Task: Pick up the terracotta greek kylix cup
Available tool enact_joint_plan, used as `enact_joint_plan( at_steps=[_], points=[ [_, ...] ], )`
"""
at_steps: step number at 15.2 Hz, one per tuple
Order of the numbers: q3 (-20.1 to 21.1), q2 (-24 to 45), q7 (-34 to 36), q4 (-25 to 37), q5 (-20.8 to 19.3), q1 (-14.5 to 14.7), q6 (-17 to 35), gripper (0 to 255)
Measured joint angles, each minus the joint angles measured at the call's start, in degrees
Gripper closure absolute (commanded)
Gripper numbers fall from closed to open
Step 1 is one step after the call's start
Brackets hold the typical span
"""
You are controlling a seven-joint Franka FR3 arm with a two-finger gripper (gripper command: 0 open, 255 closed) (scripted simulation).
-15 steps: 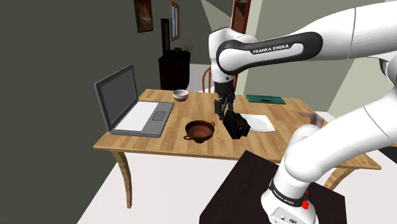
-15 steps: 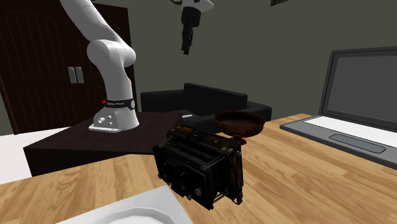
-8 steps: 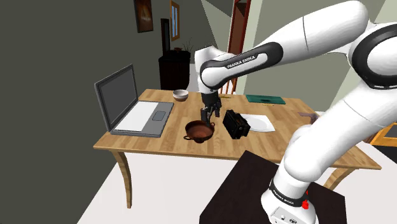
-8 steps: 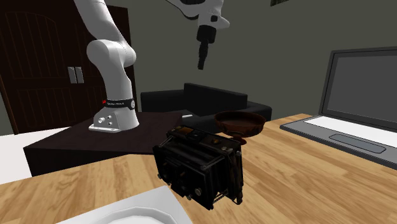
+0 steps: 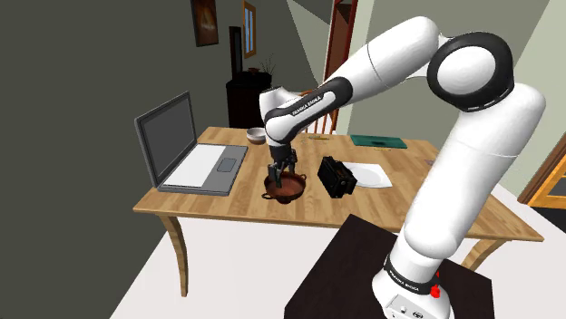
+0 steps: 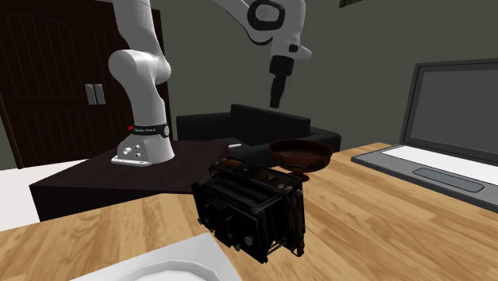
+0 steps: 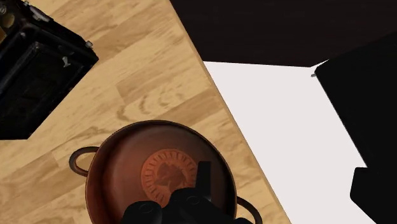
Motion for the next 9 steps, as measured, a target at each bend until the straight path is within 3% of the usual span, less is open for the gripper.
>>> enact_joint_plan(
  at_steps=[9],
  points=[
    [-0.49, 18.75, 1.36, 11.66, -1.6, -0.22, 7.58, 0]
  ],
)
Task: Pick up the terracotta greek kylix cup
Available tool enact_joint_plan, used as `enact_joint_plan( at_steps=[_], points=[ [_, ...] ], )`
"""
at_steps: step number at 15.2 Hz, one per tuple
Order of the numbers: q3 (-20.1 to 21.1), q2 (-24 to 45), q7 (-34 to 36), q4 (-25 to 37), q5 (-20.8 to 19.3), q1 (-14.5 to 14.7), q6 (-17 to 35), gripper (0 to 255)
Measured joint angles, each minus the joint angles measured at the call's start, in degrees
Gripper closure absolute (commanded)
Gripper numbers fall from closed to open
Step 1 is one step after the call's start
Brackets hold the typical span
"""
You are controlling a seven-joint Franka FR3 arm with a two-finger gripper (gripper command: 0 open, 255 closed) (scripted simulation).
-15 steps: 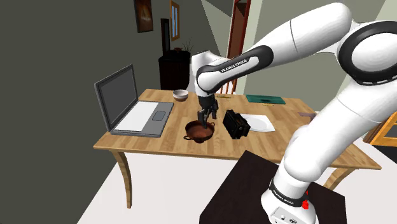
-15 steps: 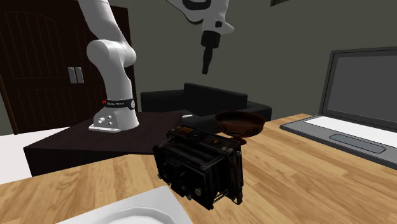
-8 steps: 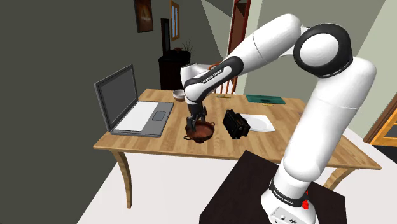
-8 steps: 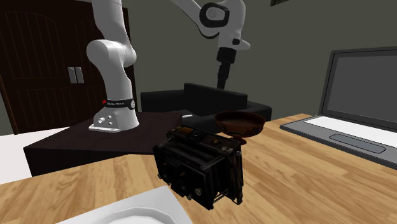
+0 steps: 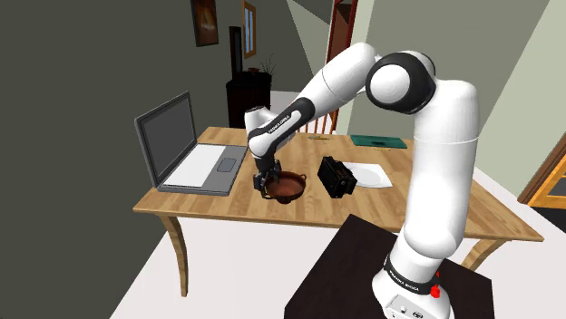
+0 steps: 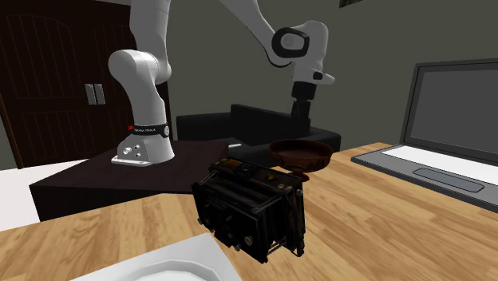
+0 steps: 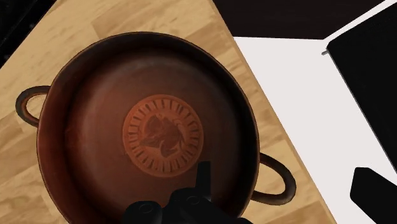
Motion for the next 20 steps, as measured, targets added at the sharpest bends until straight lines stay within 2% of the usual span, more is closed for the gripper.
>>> enact_joint_plan(
  at_steps=[7, 8, 20],
  points=[
    [-0.19, 4.28, 0.82, 0.08, -0.63, 0.16, 4.17, 0],
    [-0.23, 4.56, 0.81, 0.09, -0.67, 0.13, 4.44, 255],
    [-0.18, 4.21, 0.73, 0.42, -0.58, 0.13, 3.78, 255]
  ],
)
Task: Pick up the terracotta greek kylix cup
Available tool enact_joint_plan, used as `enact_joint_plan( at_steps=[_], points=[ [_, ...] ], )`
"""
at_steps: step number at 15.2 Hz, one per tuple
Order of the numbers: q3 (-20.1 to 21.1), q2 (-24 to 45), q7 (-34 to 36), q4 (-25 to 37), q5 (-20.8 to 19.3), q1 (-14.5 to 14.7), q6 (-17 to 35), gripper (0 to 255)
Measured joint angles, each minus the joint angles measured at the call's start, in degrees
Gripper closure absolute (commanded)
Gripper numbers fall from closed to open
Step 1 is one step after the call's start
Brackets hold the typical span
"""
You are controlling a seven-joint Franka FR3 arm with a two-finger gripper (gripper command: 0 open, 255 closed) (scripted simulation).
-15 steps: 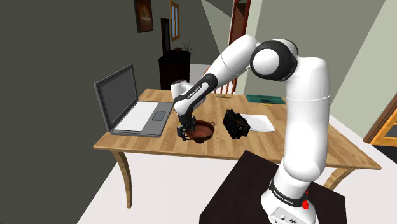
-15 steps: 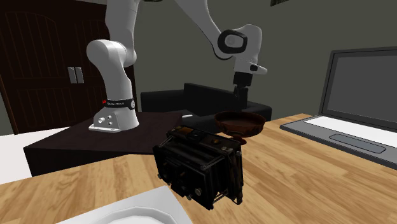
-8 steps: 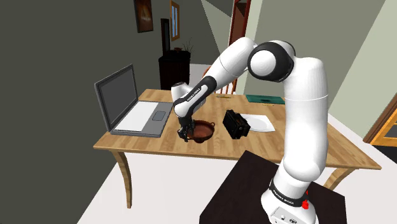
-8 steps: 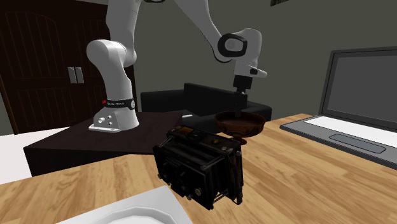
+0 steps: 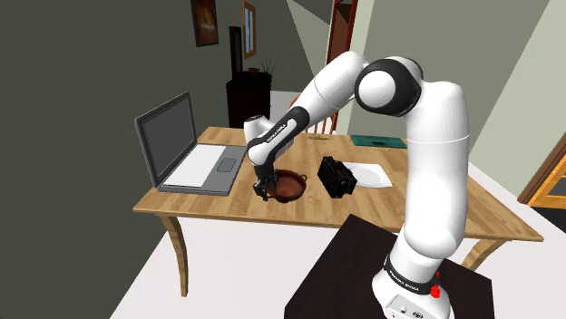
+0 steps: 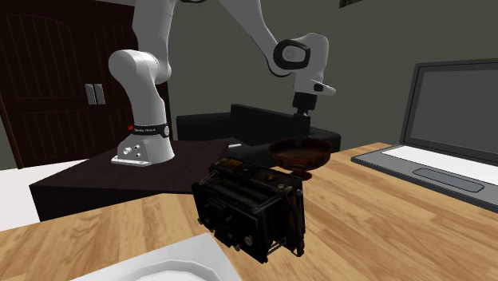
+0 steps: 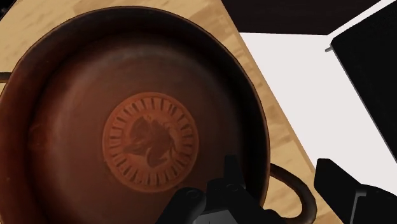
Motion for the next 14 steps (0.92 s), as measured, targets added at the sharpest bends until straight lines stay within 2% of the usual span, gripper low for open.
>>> enact_joint_plan(
  at_steps=[14],
  points=[
    [0.39, -6.79, -1.31, 1.91, 1.14, -0.08, -8.65, 255]
  ],
)
